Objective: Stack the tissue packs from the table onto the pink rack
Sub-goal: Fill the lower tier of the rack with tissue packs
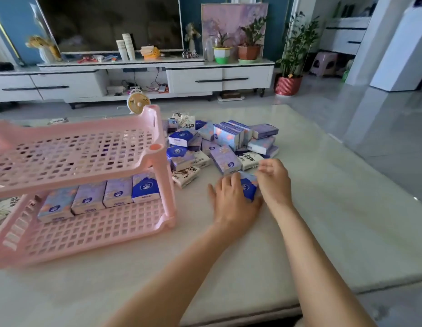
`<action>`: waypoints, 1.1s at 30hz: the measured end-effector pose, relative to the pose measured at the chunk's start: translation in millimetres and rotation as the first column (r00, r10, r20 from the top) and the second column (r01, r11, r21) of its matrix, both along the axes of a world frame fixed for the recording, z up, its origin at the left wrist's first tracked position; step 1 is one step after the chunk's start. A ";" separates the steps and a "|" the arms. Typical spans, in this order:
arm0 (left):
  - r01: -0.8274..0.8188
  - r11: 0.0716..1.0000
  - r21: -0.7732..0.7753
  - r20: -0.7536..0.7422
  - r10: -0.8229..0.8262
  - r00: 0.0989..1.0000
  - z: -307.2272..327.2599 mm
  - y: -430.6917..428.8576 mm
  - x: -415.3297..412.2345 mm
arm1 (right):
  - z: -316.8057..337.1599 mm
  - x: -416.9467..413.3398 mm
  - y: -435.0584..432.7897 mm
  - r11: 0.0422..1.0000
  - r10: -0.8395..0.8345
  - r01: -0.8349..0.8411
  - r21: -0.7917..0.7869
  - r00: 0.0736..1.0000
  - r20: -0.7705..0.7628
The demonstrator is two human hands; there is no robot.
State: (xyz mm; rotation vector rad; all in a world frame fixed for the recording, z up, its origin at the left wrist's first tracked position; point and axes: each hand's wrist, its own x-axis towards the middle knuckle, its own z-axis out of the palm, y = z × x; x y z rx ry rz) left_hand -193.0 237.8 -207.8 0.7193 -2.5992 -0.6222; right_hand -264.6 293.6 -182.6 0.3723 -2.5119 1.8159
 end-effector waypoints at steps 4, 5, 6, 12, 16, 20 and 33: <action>-0.049 0.998 0.028 -0.114 0.052 0.992 0.1 -6.1 21.3 | 1.2 -10.5 -23.5 0.977 0.149 -0.123 0.175 0.979 -0.142; -0.054 0.998 0.015 -0.131 0.056 0.990 -2.5 -6.9 31.7 | 0.1 -12.4 -31.1 0.964 0.184 -0.137 0.230 0.963 -0.197; -0.058 0.998 -0.005 -0.165 0.057 0.985 -4.6 -7.5 42.1 | -0.6 -13.3 -37.9 0.945 0.212 -0.131 0.301 0.943 -0.255; -0.094 0.991 -0.098 -0.287 0.062 0.956 -19.5 -7.8 73.0 | -10.4 -9.1 -56.7 0.755 0.261 0.086 0.650 0.870 -0.418; -0.105 0.992 0.067 -0.426 0.123 0.897 -10.5 -0.7 89.1 | -13.7 -7.6 -62.0 0.743 0.271 0.128 0.657 0.840 -0.470; -0.064 0.982 0.180 -0.552 0.155 0.819 -4.1 6.9 122.5 | -7.0 2.9 -58.7 0.782 0.268 0.058 0.620 0.868 -0.419; -0.288 0.951 0.109 -0.683 0.282 0.673 5.2 -54.7 257.1 | -8.6 216.2 1.5 0.922 0.374 -0.383 -0.061 0.919 -0.123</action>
